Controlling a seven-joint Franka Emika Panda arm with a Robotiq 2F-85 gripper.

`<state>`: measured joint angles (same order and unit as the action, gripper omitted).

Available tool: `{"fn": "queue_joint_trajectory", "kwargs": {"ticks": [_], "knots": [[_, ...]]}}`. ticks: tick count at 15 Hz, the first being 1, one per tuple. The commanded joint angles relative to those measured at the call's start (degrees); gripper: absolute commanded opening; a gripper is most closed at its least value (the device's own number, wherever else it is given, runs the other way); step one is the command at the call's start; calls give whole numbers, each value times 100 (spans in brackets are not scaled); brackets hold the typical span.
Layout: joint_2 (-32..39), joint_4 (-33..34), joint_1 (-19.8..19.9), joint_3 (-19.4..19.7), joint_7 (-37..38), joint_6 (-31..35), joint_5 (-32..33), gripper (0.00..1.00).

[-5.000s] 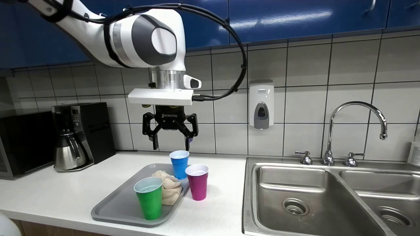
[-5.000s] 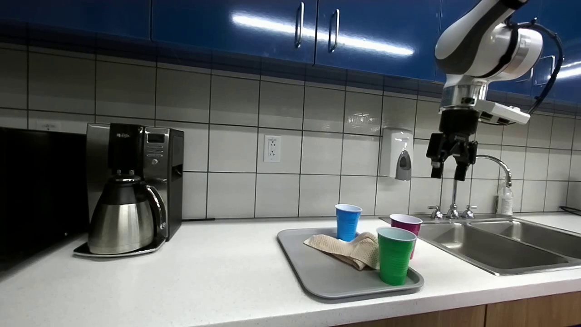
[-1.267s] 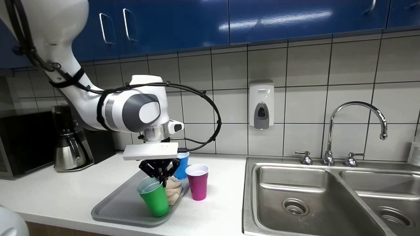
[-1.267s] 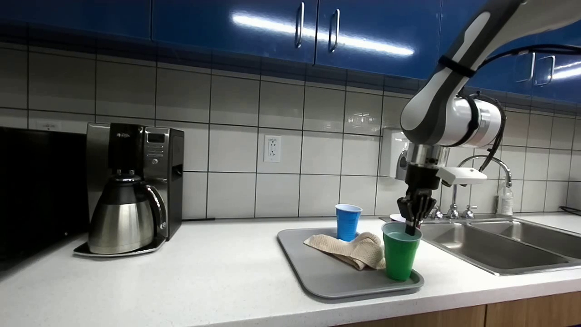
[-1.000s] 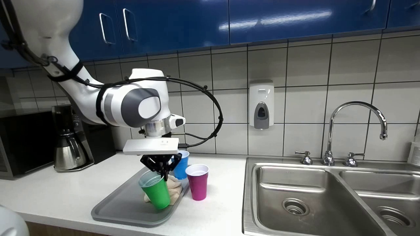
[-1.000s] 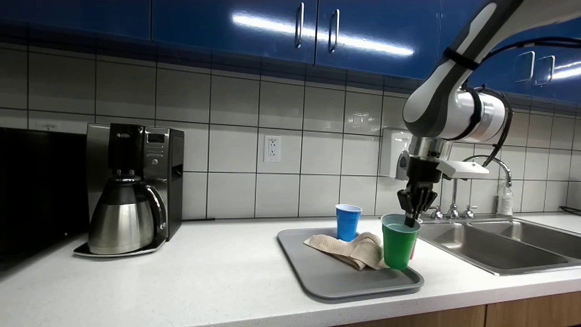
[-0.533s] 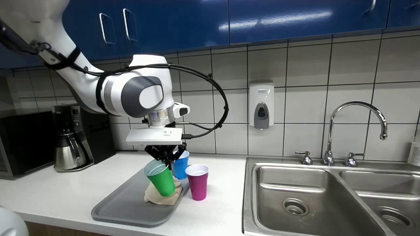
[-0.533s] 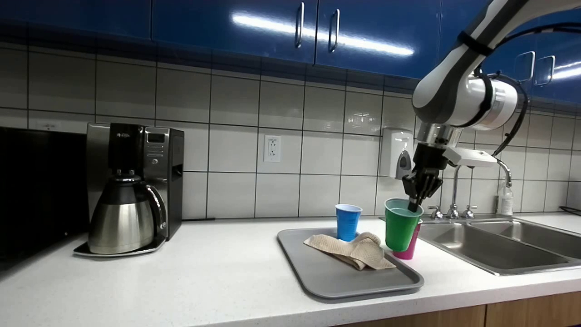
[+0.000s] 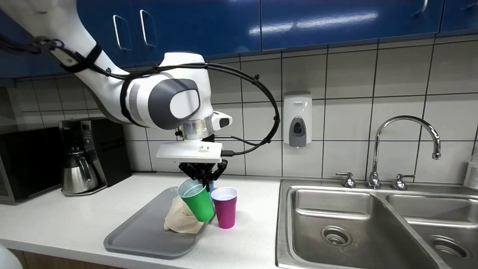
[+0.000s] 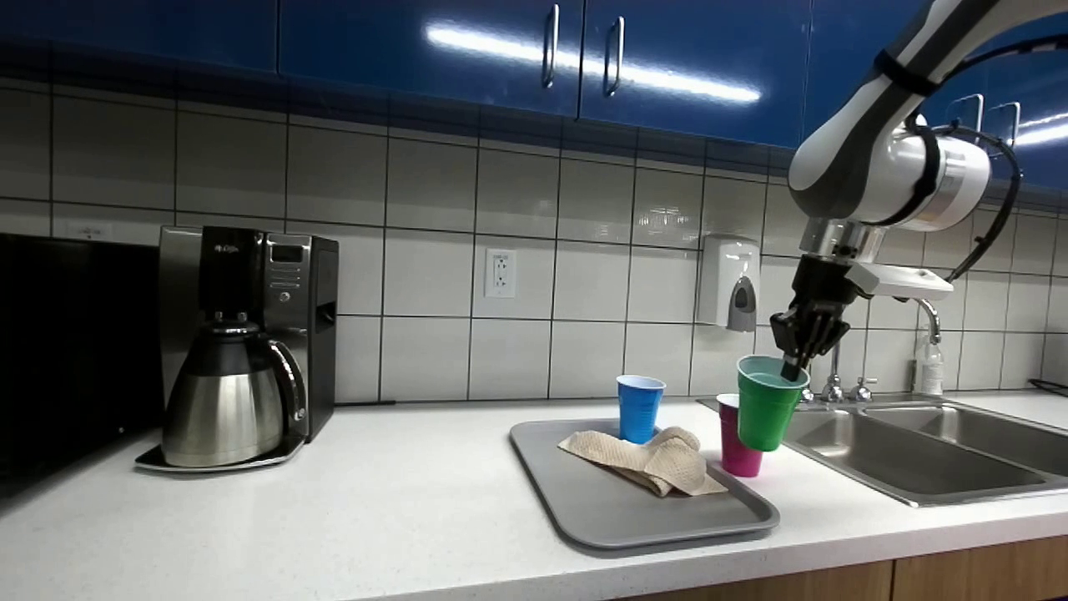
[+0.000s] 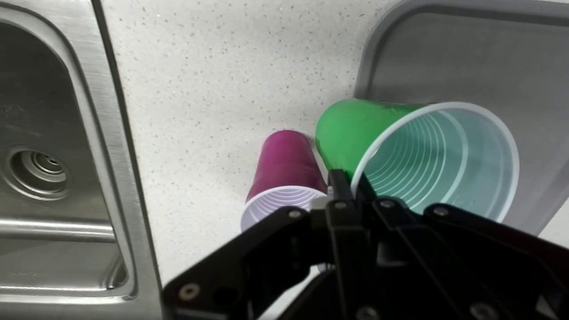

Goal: Pick up the green cup and put it on the kitchen counter, pick up the blue cup and put it on the kitchen counter

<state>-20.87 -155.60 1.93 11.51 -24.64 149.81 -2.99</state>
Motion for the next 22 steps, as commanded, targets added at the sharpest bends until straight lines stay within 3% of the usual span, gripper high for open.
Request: {"fn": "queue_joint_trajectory", "kwargs": {"ticks": [1,11,22], "knots": [[-68,-28,175,86,97,-152,181,1],[506,101,311,323,107,-165,111,1],[1184,333,396,315,104,-78,14,1]]}}
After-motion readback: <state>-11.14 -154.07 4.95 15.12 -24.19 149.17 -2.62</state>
